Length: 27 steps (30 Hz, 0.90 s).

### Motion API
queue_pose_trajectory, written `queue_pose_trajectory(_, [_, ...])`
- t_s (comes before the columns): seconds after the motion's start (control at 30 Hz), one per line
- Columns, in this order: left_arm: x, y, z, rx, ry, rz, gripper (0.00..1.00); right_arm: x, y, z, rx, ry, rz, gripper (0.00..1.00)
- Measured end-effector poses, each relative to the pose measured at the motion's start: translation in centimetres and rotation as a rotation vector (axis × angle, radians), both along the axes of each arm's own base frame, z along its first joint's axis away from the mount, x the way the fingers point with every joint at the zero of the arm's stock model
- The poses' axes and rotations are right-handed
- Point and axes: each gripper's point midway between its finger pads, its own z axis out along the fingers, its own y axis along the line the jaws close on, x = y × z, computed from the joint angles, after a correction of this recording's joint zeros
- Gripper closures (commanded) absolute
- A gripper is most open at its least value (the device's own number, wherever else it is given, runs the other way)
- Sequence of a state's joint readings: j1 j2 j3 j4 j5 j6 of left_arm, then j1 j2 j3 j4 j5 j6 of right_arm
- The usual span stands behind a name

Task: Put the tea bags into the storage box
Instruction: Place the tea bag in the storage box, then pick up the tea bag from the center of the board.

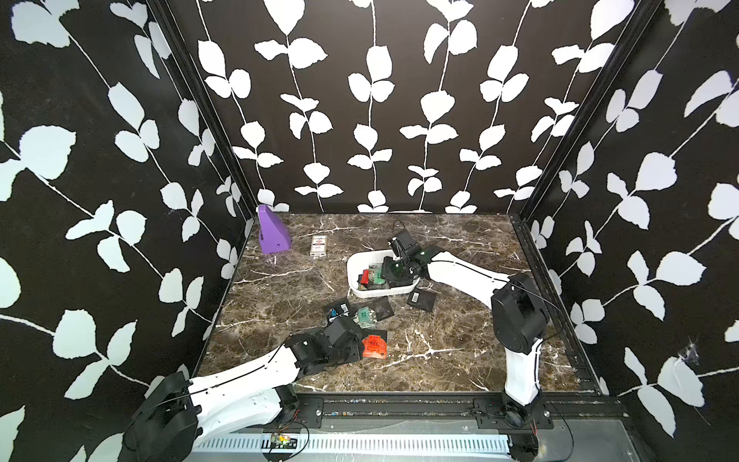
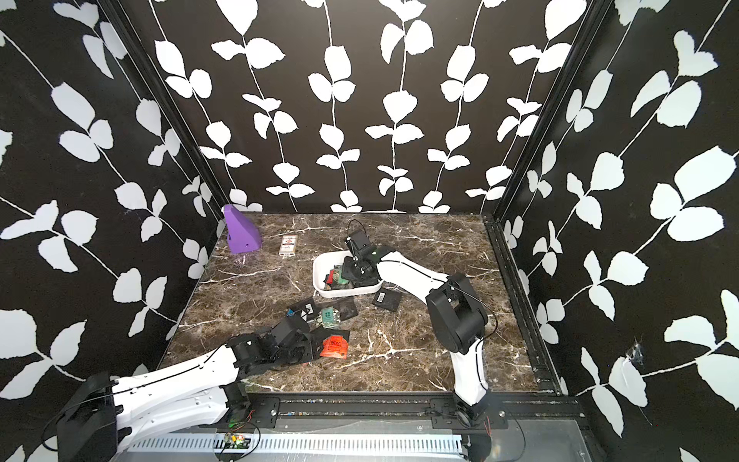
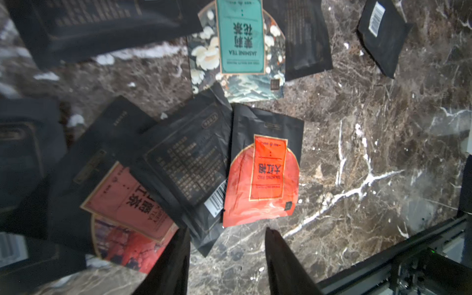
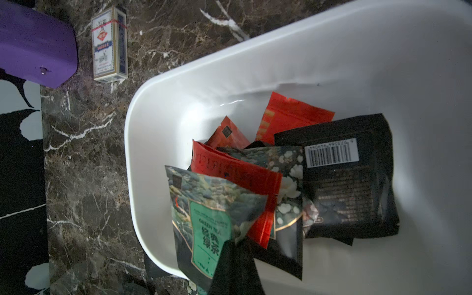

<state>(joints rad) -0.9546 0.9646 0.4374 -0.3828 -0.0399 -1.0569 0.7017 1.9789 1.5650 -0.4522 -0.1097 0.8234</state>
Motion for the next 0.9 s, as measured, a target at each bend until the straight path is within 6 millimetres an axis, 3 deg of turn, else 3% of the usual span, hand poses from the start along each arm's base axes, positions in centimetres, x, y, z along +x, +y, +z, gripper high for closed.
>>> queue_pose_trajectory(0.07, [0.0, -0.1, 0.0, -0.007, 0.001, -0.003, 0.56, 0.6, -0.2, 0.0, 0.000, -0.002, -0.015, 0.99])
queue_pose_trajectory(0.1, [0.0, -0.3, 0.1, -0.012, -0.001, -0.004, 0.56, 0.8, -0.3, 0.0, -0.001, -0.004, -0.019, 0.93])
queue_pose_trajectory(0.2, [0.0, -0.5, 0.2, -0.024, 0.000, -0.007, 0.58, 1.5, -0.6, 0.0, -0.008, -0.011, -0.036, 0.57])
queue_pose_trajectory(0.27, [0.1, -0.7, 0.1, -0.029, 0.001, -0.009, 0.60, 1.6, -0.8, 0.0, -0.016, -0.017, -0.040, 0.47])
queue_pose_trajectory(0.33, [0.1, -0.9, 0.0, -0.030, 0.004, -0.012, 0.65, 1.7, -1.1, 0.0, -0.031, -0.023, -0.043, 0.46])
queue_pose_trajectory(0.47, [0.2, -1.1, -0.6, -0.018, 0.016, -0.018, 0.83, 1.1, -2.1, 0.7, -0.062, -0.042, -0.036, 0.46])
queue_pose_trajectory(0.53, [0.2, -1.2, -0.9, -0.008, 0.023, -0.018, 0.85, 0.0, -3.2, 2.2, -0.056, -0.066, -0.034, 0.46])
queue_pose_trajectory(0.73, [0.4, -1.4, -1.6, 0.017, 0.037, -0.022, 0.91, -6.0, -6.9, 8.3, 0.040, -0.183, -0.041, 0.46])
queue_pose_trajectory(0.83, [0.7, -1.9, -1.6, 0.024, 0.038, -0.028, 0.92, -9.7, -7.2, 8.5, 0.067, -0.198, -0.010, 0.46])
queue_pose_trajectory(0.9, [0.9, -2.2, -1.5, 0.026, 0.036, -0.033, 0.92, -12.4, -7.4, 6.8, 0.052, -0.169, 0.015, 0.46])
